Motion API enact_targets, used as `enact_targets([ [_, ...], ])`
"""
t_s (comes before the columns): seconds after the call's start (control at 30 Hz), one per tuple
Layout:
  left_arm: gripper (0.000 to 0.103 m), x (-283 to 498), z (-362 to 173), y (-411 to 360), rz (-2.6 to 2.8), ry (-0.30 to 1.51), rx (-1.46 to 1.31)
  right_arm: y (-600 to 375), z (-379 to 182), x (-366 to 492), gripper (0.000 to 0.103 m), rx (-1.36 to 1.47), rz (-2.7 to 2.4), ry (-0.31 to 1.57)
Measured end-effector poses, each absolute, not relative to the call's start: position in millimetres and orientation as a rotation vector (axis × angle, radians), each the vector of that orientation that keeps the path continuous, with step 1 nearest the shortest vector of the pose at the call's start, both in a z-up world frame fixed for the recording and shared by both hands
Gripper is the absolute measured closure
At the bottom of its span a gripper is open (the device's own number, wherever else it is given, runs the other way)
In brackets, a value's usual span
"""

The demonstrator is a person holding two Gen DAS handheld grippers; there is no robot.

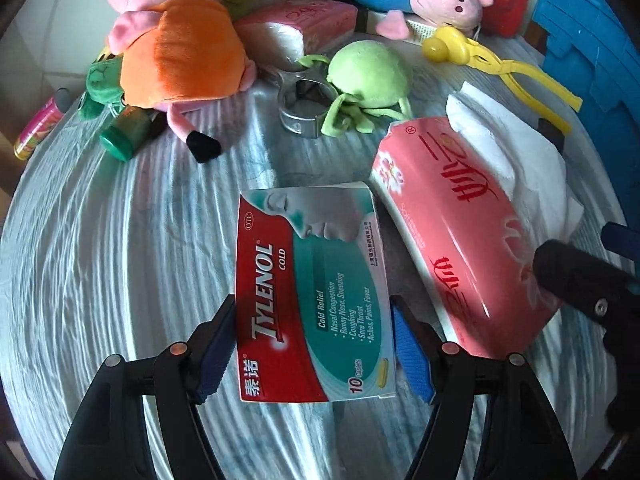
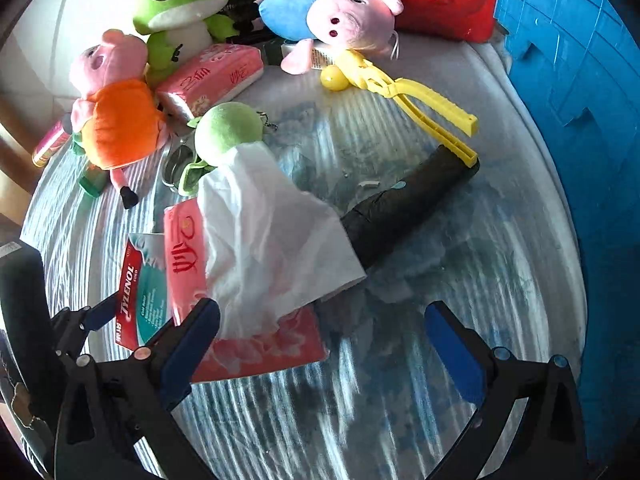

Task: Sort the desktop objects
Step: 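Lift the Tylenol box with the left tool while the right tool lifts the tissue box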

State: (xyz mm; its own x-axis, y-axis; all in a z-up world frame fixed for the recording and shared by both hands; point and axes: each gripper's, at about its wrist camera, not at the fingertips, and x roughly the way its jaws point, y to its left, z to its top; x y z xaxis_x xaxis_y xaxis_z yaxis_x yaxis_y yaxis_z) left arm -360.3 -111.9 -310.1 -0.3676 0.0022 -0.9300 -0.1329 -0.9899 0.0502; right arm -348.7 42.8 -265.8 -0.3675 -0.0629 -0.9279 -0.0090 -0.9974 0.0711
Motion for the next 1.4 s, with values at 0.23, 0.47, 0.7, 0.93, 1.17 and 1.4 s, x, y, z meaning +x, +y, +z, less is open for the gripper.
enact_targets([
  [0.23, 0.031, -366.4, -300.7, -157.5, 2.694, 0.080, -1.799, 6.6, -270.2, -360.1, 0.000, 1.627, -2.474, 0.093],
  [0.47, 0.031, -365.0, -312.4, -158.3, 2.698, 0.039, -1.866, -3.3, -317.2, -391.4, 0.000, 1.777, -2.334, 0.121],
  [0.7, 0.031, -366.4, -312.0, -153.3, 2.715, 0.038, -1.856, 7.6, -319.5, -383.1, 0.000, 1.743, -2.341, 0.052],
  [0.93, 0.031, -361.0, -310.3, -159.4, 2.720, 0.025, -1.847, 3.0, -321.1, -378.8, 0.000, 1.720, -2.410, 0.062],
  [1.17, 0.030, -357.1, -309.3, -159.3, 2.717, 0.028, -1.857, -5.7, -324.5, -368.4, 0.000, 1.644, -2.499, 0.149],
  [1.4, 0.030, -347.0, -300.2, -157.0, 2.707, 0.027, -1.847, 3.9, -299.8, -352.6, 0.009, 1.611, -2.503, 0.045],
])
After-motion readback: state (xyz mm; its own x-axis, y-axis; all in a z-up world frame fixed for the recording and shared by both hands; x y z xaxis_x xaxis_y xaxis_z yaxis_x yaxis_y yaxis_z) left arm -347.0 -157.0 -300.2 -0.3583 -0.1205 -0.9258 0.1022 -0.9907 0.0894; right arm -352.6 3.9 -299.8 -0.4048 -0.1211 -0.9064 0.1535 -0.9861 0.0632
